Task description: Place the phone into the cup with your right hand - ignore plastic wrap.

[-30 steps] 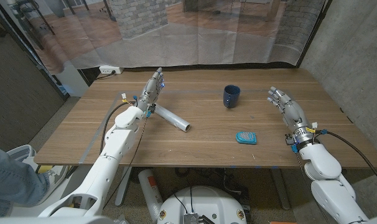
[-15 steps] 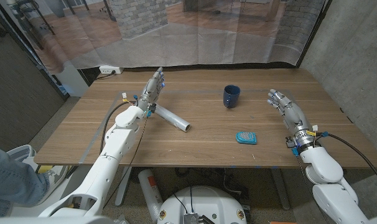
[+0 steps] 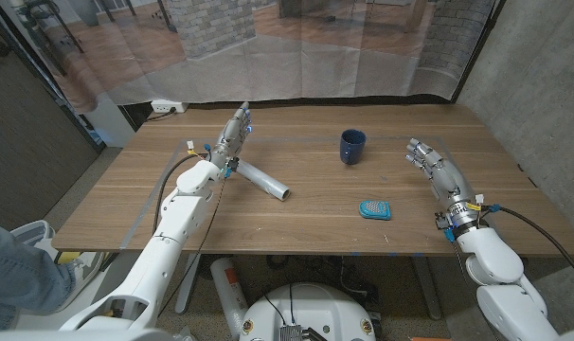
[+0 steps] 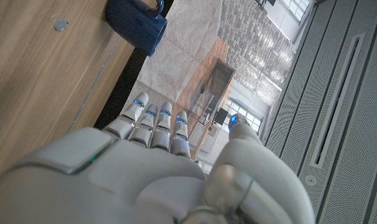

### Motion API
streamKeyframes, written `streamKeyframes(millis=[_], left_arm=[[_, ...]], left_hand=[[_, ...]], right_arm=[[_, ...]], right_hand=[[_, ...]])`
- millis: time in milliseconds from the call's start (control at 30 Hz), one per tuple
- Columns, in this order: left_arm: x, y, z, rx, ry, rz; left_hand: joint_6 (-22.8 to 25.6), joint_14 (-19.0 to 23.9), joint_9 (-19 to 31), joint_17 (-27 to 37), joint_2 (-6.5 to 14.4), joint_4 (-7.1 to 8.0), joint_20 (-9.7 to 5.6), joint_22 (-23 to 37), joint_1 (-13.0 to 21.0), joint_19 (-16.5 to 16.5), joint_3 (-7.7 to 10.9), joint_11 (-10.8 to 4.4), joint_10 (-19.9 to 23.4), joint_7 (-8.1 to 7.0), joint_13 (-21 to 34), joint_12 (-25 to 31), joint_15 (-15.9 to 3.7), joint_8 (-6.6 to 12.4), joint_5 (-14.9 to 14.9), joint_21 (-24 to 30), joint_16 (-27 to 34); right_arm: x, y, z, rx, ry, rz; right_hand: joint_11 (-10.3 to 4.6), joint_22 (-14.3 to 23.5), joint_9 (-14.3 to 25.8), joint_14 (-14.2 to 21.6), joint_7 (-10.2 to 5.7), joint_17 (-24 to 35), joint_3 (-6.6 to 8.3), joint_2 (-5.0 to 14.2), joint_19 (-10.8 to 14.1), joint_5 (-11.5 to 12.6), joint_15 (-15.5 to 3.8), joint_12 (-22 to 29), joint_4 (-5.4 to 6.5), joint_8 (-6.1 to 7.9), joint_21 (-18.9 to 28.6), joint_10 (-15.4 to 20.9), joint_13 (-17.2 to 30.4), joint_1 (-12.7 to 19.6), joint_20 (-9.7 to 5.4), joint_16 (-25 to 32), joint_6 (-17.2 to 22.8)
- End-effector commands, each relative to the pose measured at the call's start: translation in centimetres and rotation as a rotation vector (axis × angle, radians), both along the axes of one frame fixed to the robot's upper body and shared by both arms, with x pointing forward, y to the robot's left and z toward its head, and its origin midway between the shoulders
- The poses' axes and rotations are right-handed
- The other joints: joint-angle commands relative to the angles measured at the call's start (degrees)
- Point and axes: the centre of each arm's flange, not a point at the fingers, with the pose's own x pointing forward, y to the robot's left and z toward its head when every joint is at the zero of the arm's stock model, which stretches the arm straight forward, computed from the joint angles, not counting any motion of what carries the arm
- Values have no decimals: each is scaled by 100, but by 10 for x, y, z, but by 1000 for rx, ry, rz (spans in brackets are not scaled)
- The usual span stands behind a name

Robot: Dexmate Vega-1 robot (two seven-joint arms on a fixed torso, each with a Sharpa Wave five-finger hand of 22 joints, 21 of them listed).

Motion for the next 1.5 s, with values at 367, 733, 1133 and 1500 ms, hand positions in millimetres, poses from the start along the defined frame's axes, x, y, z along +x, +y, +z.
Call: streamKeyframes(millis=[367,733,1133,1500], left_arm=[[3,-1,-2,-7,1,-2],[2,0,1,0,-4,1],[3,-1,0,2,3,-5],[3,-4,0,9,-1,-10]], left_hand=[[6,10,17,6,42,-2,-138,9,54,32,-45,-4,21,-13,18,-15,-21,-27,44,-21,8],[12,8,17,6,48,-2,-133,10,58,30,-55,5,27,-11,19,-16,-19,-30,44,-23,6],[17,14,17,6,54,-2,-127,10,62,24,-66,-1,37,-11,19,-16,-20,-33,42,-27,7],[17,13,18,6,61,-3,-133,10,67,25,-77,6,34,-7,19,-21,-12,-37,41,-28,5]], right_arm=[[-11,11,-3,-89,-13,-46],[-12,21,-1,-193,-28,-109],[-20,25,-6,-212,-39,-124],[-32,30,-11,-277,-56,-181]], right_hand=[[-7,14,8,92,-32,13,25,10,81,31,-38,21,-56,1,-63,85,12,64,-161,30,58],[-9,14,8,104,-46,13,28,7,85,34,-48,18,-76,-2,-90,97,13,79,-158,22,71],[-14,15,9,120,-54,14,27,2,79,35,-66,18,-91,-7,-122,114,14,82,-145,18,78],[-50,15,10,133,-67,13,30,-2,85,39,-72,11,-114,-14,-156,123,14,97,-137,9,81]])
